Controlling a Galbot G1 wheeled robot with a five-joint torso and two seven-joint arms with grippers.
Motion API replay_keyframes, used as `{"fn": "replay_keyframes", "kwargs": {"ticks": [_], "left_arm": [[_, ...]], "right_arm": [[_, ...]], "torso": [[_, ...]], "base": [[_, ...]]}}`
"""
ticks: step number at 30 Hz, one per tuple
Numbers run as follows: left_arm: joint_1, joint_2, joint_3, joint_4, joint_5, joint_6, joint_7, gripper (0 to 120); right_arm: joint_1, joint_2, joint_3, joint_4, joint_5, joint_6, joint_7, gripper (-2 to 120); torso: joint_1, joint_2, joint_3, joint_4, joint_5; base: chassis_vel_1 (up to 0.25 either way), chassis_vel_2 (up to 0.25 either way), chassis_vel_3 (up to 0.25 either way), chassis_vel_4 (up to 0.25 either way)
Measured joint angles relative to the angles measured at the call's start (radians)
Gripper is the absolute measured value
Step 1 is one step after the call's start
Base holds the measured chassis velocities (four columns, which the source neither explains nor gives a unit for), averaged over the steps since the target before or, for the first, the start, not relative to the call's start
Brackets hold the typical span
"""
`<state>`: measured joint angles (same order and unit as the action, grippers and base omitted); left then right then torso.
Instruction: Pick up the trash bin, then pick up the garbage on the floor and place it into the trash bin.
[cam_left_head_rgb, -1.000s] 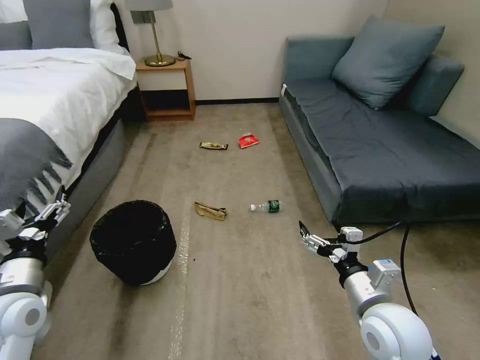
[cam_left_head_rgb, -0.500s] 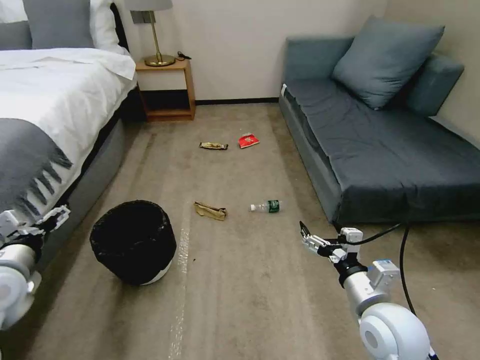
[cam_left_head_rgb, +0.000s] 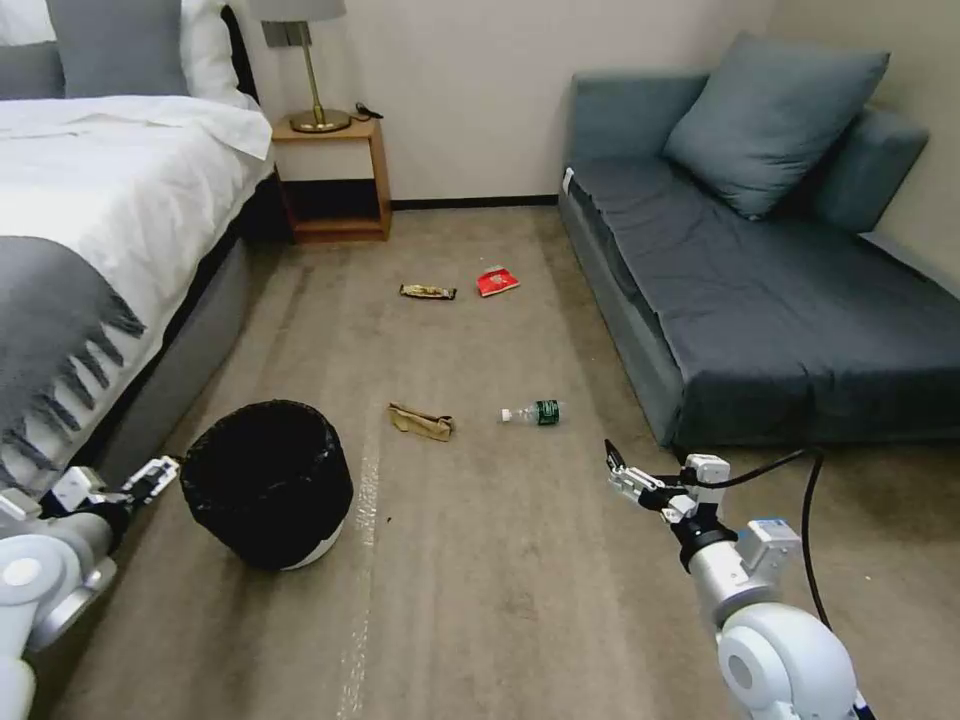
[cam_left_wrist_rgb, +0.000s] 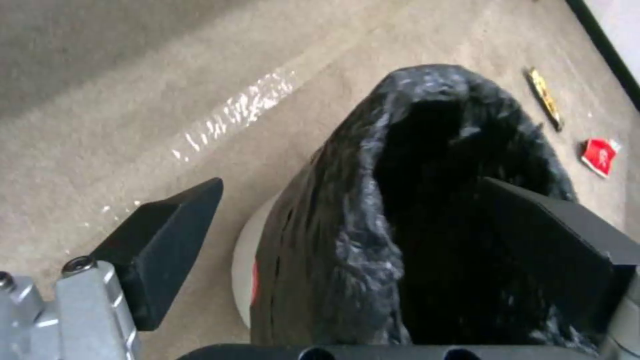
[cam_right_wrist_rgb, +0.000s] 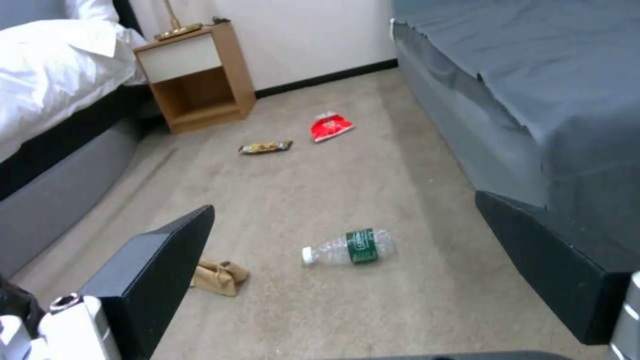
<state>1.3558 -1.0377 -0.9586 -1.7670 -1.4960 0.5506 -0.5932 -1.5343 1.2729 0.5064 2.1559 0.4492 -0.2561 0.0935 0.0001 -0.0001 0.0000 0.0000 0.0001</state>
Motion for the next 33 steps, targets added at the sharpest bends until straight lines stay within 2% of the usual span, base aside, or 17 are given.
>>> {"fn": "replay_keyframes", "kwargs": {"ticks": [7, 14, 17, 19, 20, 22, 24, 28, 29, 31, 33], "left_arm": [[-0.062, -0.025, 0.049, 0.081, 0.0, -0.001, 0.007, 96], [-0.097, -0.043, 0.08, 0.113, -0.006, 0.009, 0.012, 94], [-0.107, -0.047, 0.09, 0.122, -0.007, 0.012, 0.012, 88], [-0.111, -0.052, 0.095, 0.129, -0.007, 0.015, 0.012, 79], [-0.111, -0.052, 0.095, 0.129, -0.007, 0.015, 0.012, 79], [-0.11, -0.057, 0.097, 0.138, -0.009, 0.014, 0.012, 68], [-0.105, -0.063, 0.097, 0.138, -0.009, 0.009, 0.014, 64], [-0.078, -0.088, 0.091, 0.118, -0.005, -0.003, 0.019, 45], [-0.078, -0.088, 0.091, 0.118, -0.005, -0.003, 0.019, 45], [-0.068, -0.092, 0.086, 0.112, 0.001, -0.004, 0.026, 34], [-0.064, -0.092, 0.083, 0.11, 0.004, -0.003, 0.03, 30]], "right_arm": [[-0.004, 0.0, -0.001, -0.001, 0.001, -0.002, 0.0, 100], [-0.012, 0.0, -0.008, 0.005, 0.006, -0.003, 0.0, 100], [-0.009, -0.002, -0.005, 0.009, 0.017, -0.004, 0.0, 100], [-0.01, -0.005, -0.001, 0.015, 0.032, -0.006, 0.001, 100], [-0.01, -0.005, -0.001, 0.015, 0.032, -0.006, 0.001, 100], [-0.016, -0.008, 0.003, 0.025, 0.052, -0.008, 0.002, 100], [-0.019, -0.007, 0.005, 0.028, 0.057, -0.009, 0.002, 100], [-0.025, -0.005, 0.007, 0.036, 0.06, -0.011, 0.008, 100], [-0.025, -0.005, 0.007, 0.036, 0.06, -0.011, 0.008, 100], [-0.031, -0.006, 0.009, 0.045, 0.062, -0.012, 0.007, 100], [-0.032, -0.006, 0.01, 0.047, 0.063, -0.012, 0.007, 100]], "torso": [[0.0, 0.0, 0.0, 0.0, -0.0001], [0.0, 0.0, 0.0, -0.0001, -0.0001], [0.0, 0.0, 0.0, -0.0001, -0.0001], [0.0, 0.0, 0.0, -0.0001, -0.0001], [0.0, 0.0, 0.0, -0.0001, -0.0001], [0.0, 0.0, 0.0, -0.0001, 0.0], [0.0, 0.0, 0.0, 0.0, 0.0], [0.0, 0.0, 0.0, 0.0, 0.0], [0.0, 0.0, 0.0, 0.0, 0.0], [0.0, 0.0, 0.0, -0.0001, -0.0001], [0.0, 0.0, 0.0, -0.0001, -0.0001]], "base": [[0.0, 0.0, 0.0, 0.0], [0.0, 0.0, 0.0, 0.0], [0.0, 0.0, 0.0, 0.0], [0.0, 0.0, 0.0, 0.0], [0.0, 0.0, 0.0, 0.0], [0.0, 0.0, 0.0, 0.0], [0.0, 0.0, 0.0, 0.0], [0.0, 0.0, 0.0, 0.0], [0.0, 0.0, 0.0, 0.0], [0.0, 0.0, 0.0, 0.0], [0.0, 0.0, 0.0, 0.0]]}}
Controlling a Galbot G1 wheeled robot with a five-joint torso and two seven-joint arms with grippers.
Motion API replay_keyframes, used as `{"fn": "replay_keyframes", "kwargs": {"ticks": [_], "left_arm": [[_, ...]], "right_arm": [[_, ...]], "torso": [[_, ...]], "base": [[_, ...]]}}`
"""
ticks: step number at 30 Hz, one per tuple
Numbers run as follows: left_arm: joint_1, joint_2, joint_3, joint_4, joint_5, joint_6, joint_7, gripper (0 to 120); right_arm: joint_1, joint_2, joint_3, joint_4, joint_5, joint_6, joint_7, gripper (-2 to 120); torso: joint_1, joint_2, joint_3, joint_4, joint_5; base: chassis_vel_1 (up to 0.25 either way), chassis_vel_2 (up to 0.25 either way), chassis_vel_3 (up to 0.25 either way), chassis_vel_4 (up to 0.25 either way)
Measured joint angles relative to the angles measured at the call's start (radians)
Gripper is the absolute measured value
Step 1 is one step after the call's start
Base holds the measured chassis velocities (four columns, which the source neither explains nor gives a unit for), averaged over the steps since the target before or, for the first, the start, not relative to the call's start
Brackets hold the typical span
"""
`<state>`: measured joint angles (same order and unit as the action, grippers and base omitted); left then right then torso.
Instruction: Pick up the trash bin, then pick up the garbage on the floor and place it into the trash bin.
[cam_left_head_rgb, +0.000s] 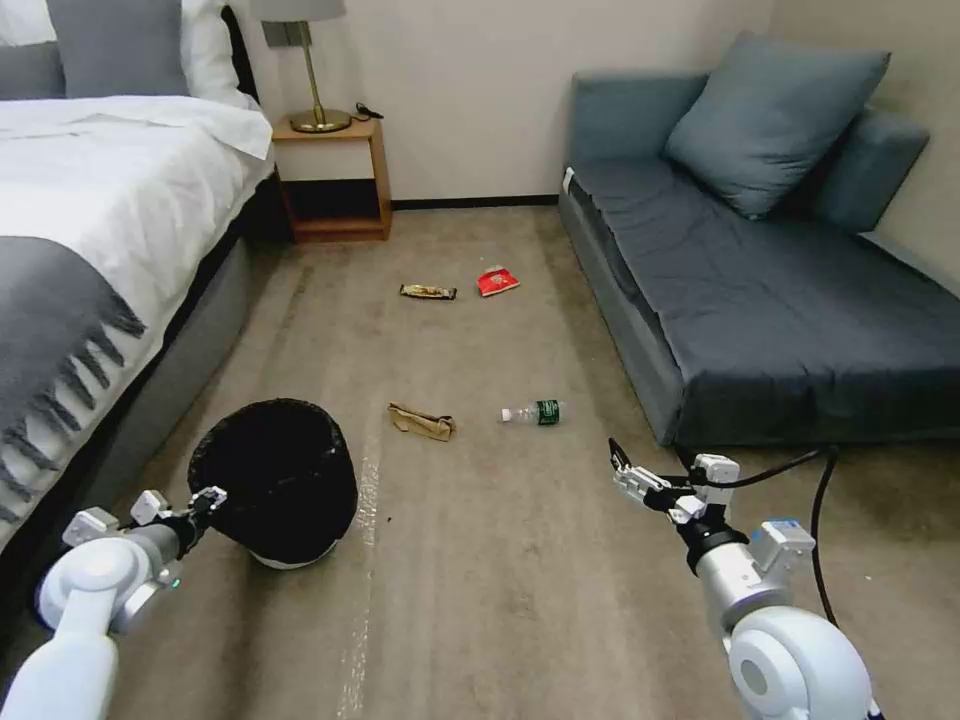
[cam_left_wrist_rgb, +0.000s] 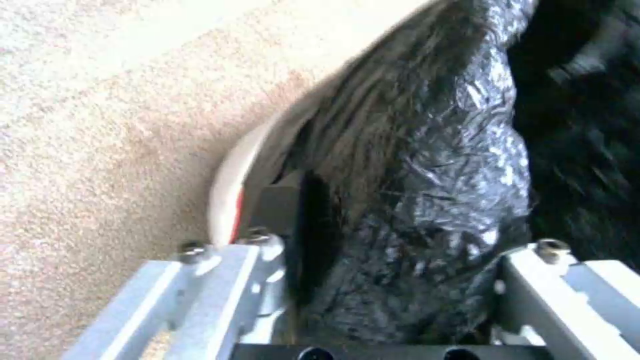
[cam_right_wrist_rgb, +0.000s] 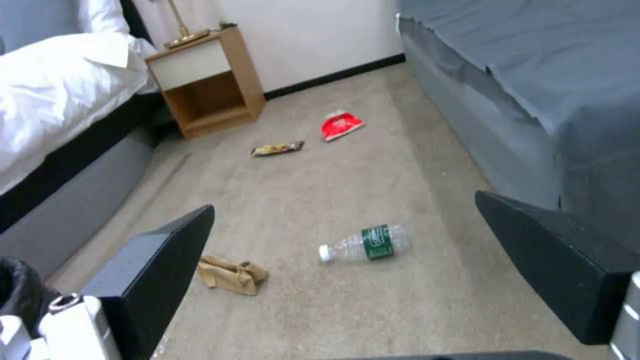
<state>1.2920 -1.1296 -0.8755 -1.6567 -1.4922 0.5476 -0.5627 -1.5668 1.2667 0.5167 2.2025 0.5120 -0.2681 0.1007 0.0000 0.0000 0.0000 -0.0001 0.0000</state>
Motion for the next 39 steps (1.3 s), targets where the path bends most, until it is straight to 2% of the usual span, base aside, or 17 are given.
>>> {"fn": "replay_keyframes", "kwargs": {"ticks": [3, 8, 18, 19, 20, 24, 26, 27, 29, 35, 39], "left_arm": [[0.011, 0.003, -0.014, -0.002, 0.017, -0.002, 0.017, 15], [0.023, 0.0, -0.029, -0.01, 0.044, -0.037, 0.028, 4], [0.06, -0.008, -0.06, -0.11, 0.142, -0.123, 0.036, 3], [0.068, -0.009, -0.063, -0.129, 0.182, -0.14, 0.037, 3], [0.068, -0.009, -0.063, -0.129, 0.182, -0.14, 0.037, 3], [0.092, -0.008, -0.07, -0.167, 0.37, -0.204, 0.051, 3], [0.094, -0.008, -0.071, -0.168, 0.383, -0.208, 0.051, 3], [0.104, -0.003, -0.075, -0.167, 0.469, -0.228, 0.058, 3], [0.121, 0.007, -0.084, -0.163, 0.553, -0.241, 0.071, 3], [0.143, 0.021, -0.098, -0.151, 0.65, -0.263, 0.088, 3], [0.149, 0.019, -0.099, -0.144, 0.681, -0.277, 0.094, 3]], "right_arm": [[-0.009, 0.001, 0.003, 0.005, 0.0, 0.0, -0.002, 100], [-0.019, 0.005, 0.0, 0.011, -0.001, 0.0, -0.003, 100], [-0.03, 0.008, -0.002, 0.021, 0.0, 0.0, -0.003, 100], [-0.03, 0.008, -0.003, 0.021, 0.001, 0.0, -0.004, 100], [-0.03, 0.008, -0.003, 0.021, 0.001, 0.0, -0.004, 100], [-0.024, 0.01, -0.006, 0.021, 0.026, 0.0, -0.002, 100], [-0.023, 0.011, -0.007, 0.021, 0.029, 0.0, -0.001, 100], [-0.018, 0.012, -0.007, 0.021, 0.044, 0.002, 0.004, 100], [-0.013, 0.012, -0.007, 0.021, 0.059, 0.009, 0.003, 100], [-0.013, 0.009, -0.005, 0.019, 0.061, 0.01, -0.008, 100], [-0.013, 0.01, -0.007, 0.019, 0.061, 0.01, -0.016, 100]], "torso": [[0.0, 0.0, 0.0, 0.0, 0.0], [0.0, 0.0, 0.0, 0.0001, -0.0003], [0.0, 0.0, 0.0, 0.0, -0.0001], [0.0, 0.0, 0.0, -0.0001, 0.0], [0.0, 0.0, 0.0, -0.0001, 0.0], [0.0, 0.0, 0.0, -0.0001, 0.0], [0.0, 0.0, 0.0, 0.0, 0.0001], [0.0, 0.0, 0.0, 0.0, -0.0001], [0.0, 0.0, 0.0, 0.0002, -0.0001], [0.0, 0.0, 0.0, 0.0, -0.0001], [0.0, 0.0, 0.0, 0.0001, 0.0]], "base": [[0.0, 0.0, 0.0, 0.0], [0.0, 0.0, 0.0, 0.0], [0.0, 0.0, 0.0, 0.0], [0.0, 0.0, 0.0, 0.0], [0.0, 0.0, 0.0, 0.0], [0.0, 0.0, 0.0, 0.0], [0.0, 0.0, 0.0, 0.0], [0.0, 0.0, 0.0, 0.0], [0.0, 0.0, 0.0, 0.0], [0.0, 0.0, 0.0, 0.0], [0.0, 0.0, 0.0, 0.0]]}}
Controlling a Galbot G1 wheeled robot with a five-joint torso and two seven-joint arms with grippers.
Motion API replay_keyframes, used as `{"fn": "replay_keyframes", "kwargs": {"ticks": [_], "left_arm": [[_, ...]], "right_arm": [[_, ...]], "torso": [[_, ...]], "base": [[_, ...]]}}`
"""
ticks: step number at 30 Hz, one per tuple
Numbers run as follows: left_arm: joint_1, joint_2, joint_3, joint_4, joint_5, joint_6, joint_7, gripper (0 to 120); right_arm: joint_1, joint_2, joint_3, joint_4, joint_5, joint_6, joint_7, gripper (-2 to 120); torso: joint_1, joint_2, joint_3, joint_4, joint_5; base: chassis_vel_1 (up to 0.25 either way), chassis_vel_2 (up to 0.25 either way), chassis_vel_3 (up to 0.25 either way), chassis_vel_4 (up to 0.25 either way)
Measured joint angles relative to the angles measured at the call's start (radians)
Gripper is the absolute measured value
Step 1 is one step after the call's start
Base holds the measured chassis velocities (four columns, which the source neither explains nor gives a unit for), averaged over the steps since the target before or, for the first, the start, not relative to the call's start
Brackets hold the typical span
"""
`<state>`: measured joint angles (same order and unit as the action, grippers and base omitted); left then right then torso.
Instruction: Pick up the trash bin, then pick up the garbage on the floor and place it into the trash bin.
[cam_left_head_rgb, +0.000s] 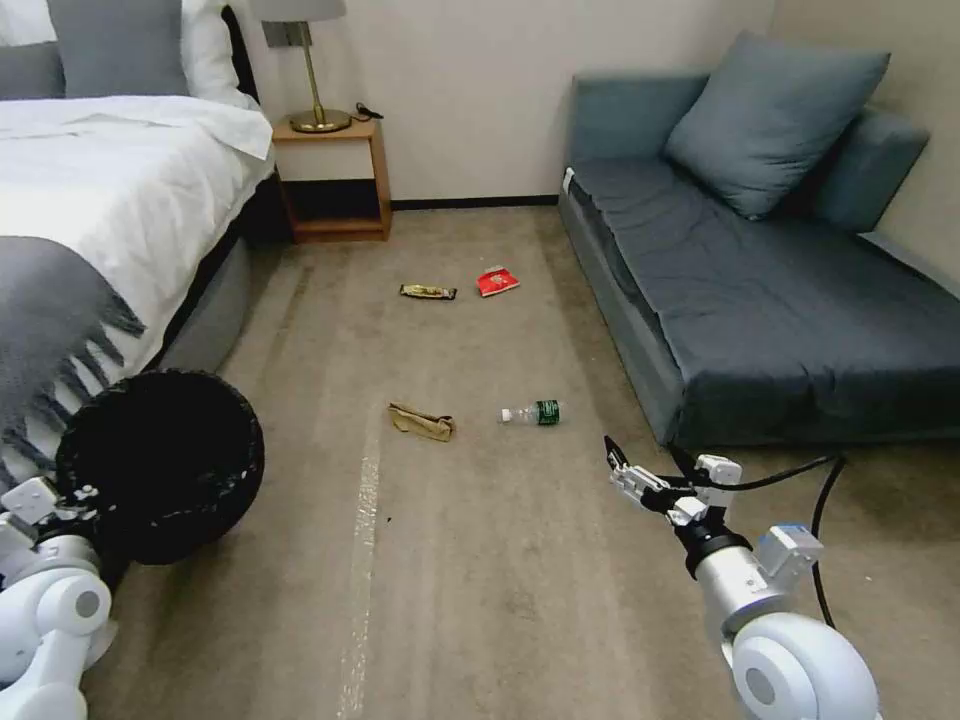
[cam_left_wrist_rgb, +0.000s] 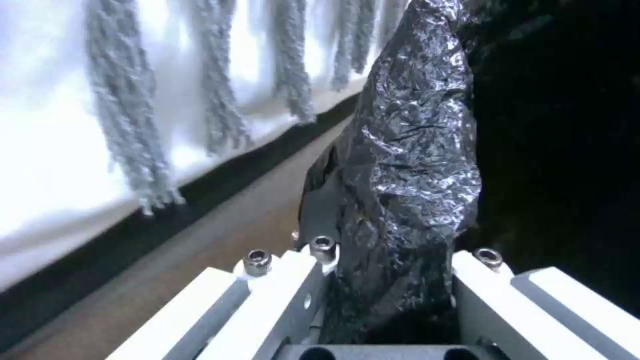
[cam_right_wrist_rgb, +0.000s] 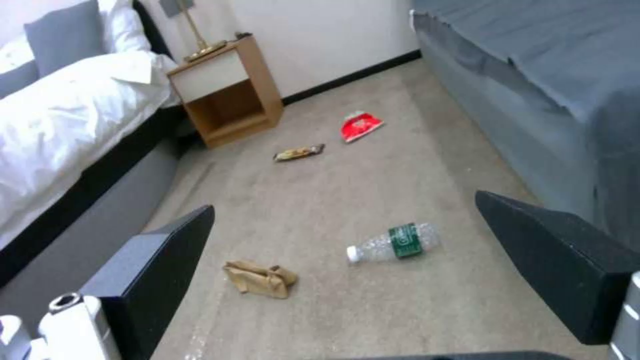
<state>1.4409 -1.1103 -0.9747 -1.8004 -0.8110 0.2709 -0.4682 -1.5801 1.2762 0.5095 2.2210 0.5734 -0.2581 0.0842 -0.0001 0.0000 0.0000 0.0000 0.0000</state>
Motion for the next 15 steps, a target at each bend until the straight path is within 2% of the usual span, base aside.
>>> {"fn": "replay_keyframes", "kwargs": {"ticks": [8, 15], "left_arm": [[0.022, -0.028, 0.002, -0.001, 0.016, -0.027, 0.016, 3], [0.028, -0.033, 0.003, -0.001, 0.011, -0.037, 0.026, 3]], "right_arm": [[0.007, -0.001, -0.007, 0.0, -0.011, 0.003, -0.02, 100], [0.001, -0.001, -0.007, 0.0, -0.019, 0.007, -0.029, 100]], "torso": [[0.0, 0.0, 0.0, 0.0, 0.0], [0.0, 0.0, 0.0, 0.0, 0.0001]], "base": [[0.0, 0.0, 0.0, 0.0], [0.0, 0.0, 0.0, 0.0]]}}
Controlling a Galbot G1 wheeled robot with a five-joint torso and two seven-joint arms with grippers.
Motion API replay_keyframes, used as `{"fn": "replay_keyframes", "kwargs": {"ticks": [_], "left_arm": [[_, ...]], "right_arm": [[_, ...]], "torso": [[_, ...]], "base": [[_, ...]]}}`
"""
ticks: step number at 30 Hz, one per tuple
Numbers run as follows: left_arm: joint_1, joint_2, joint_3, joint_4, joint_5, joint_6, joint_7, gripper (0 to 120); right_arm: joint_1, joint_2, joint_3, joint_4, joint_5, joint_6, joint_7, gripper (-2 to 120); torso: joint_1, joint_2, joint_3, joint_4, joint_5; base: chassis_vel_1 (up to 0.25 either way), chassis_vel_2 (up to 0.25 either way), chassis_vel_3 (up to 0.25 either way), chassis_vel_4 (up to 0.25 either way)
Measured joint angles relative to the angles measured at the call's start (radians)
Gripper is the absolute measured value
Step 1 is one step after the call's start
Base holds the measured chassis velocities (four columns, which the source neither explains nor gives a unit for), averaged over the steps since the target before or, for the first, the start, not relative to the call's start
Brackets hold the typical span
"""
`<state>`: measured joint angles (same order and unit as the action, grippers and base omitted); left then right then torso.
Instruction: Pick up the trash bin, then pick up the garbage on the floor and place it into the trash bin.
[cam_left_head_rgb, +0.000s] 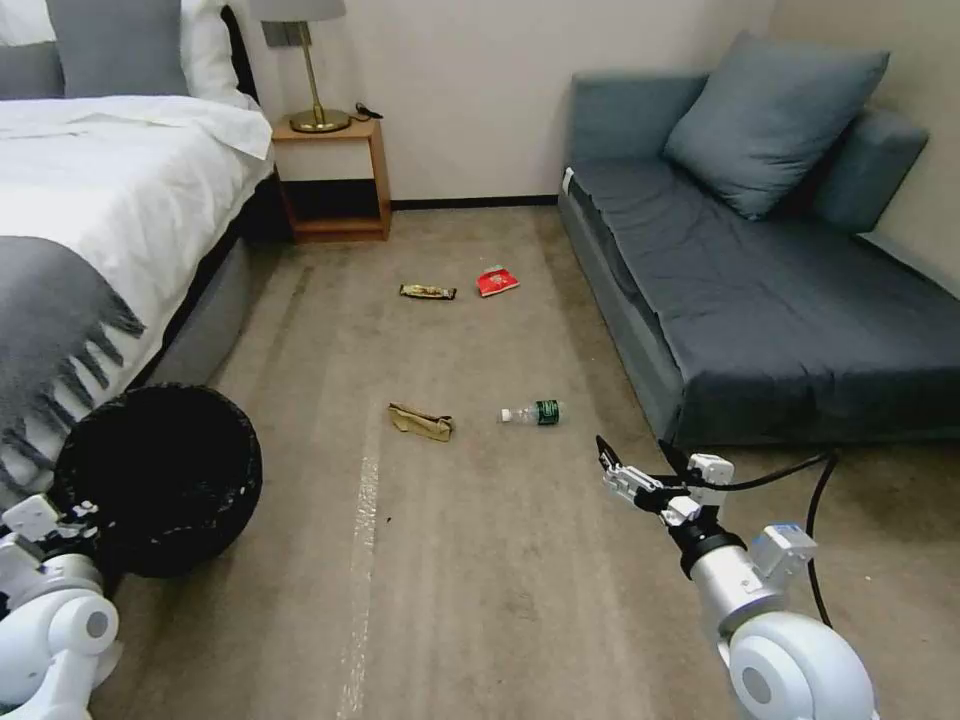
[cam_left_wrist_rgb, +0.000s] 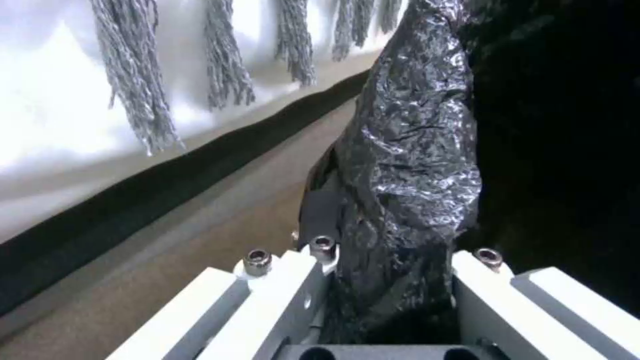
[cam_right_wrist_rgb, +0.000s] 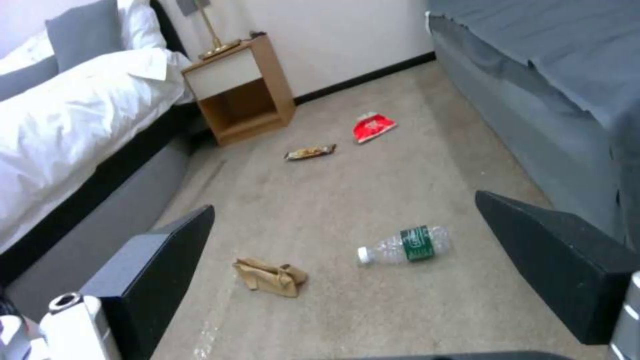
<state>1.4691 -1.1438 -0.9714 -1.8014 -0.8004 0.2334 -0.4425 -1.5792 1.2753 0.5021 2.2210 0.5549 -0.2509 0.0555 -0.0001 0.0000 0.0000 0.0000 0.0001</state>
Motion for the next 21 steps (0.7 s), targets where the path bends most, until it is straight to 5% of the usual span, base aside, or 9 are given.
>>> {"fn": "replay_keyframes", "kwargs": {"ticks": [21], "left_arm": [[-0.019, 0.001, 0.012, 0.064, -0.003, -0.044, 0.028, 3]], "right_arm": [[-0.012, 0.021, 0.0, -0.018, -0.03, 0.016, -0.01, 100]], "torso": [[0.0, 0.0, 0.0, 0.0, -0.0001]], "base": [[-0.006, 0.003, 0.005, -0.005]]}}
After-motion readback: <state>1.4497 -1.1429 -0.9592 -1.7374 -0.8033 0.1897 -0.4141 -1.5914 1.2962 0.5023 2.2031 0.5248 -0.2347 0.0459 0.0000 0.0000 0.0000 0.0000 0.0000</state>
